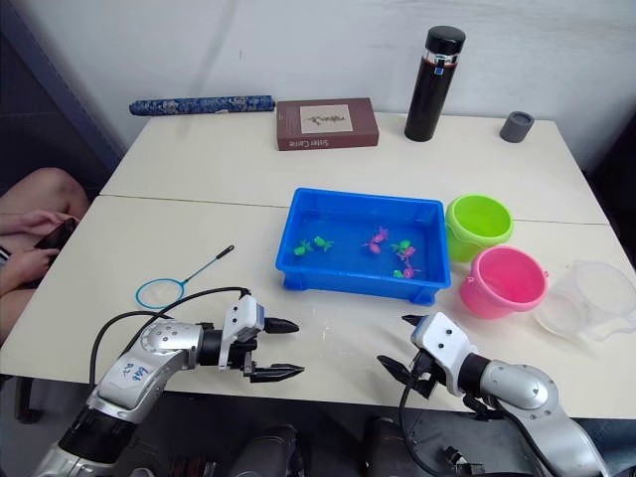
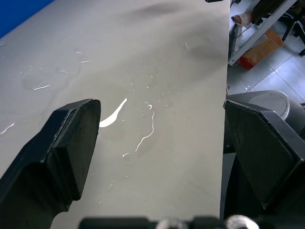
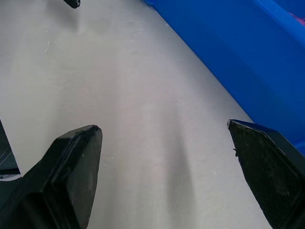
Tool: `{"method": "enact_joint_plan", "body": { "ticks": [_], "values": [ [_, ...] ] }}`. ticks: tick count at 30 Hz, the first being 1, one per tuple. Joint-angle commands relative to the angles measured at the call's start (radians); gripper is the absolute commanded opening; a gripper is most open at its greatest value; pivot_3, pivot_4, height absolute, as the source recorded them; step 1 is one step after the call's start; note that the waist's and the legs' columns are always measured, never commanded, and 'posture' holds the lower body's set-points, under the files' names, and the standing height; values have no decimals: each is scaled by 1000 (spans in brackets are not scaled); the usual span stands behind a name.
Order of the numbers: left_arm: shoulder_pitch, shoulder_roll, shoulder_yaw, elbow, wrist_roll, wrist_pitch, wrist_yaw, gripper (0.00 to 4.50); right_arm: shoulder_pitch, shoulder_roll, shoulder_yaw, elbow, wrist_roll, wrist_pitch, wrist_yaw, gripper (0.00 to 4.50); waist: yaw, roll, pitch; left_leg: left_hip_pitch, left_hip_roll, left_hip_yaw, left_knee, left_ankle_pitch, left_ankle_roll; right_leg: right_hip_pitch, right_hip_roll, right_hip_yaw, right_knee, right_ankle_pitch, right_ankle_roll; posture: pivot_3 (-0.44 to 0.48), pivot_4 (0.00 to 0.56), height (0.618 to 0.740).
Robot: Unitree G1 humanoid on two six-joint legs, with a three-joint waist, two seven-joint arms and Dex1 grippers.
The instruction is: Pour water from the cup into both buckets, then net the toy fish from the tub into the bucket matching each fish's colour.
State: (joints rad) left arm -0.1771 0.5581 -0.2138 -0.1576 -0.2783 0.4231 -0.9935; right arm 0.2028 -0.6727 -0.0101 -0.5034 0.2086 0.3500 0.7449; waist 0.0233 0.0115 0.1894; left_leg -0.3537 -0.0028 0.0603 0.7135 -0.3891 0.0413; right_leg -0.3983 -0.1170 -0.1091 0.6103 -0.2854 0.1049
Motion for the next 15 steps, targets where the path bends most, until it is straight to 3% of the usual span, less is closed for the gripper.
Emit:
{"method": "enact_joint_plan", "body": {
  "ticks": [1, 11, 15],
  "values": [
    [10, 3, 1, -40, -5, -4, 8, 4447, -8, -3, -16, -7, 5, -23, -2, 4500, 0, 0, 0, 0, 0, 0, 0, 0, 0, 0, 0, 0, 0, 0, 0, 0, 150, 740],
    [-55, -18, 3, -95, -96, 108, -30, 4447, 40, 51, -76, -75, 47, 36, -84, 4500, 1, 0, 0, 0, 0, 0, 0, 0, 0, 0, 0, 0, 0, 0, 0, 0, 150, 740],
    [-192, -74, 42, -149, -255, 232, -49, 4447, 120, 124, -239, -182, 139, 127, -174, 4500, 6, 0, 0, -1, 0, -2, 1, 0, 0, 0, 0, -1, 0, 0, 0, 0, 150, 740]
  ]
}}
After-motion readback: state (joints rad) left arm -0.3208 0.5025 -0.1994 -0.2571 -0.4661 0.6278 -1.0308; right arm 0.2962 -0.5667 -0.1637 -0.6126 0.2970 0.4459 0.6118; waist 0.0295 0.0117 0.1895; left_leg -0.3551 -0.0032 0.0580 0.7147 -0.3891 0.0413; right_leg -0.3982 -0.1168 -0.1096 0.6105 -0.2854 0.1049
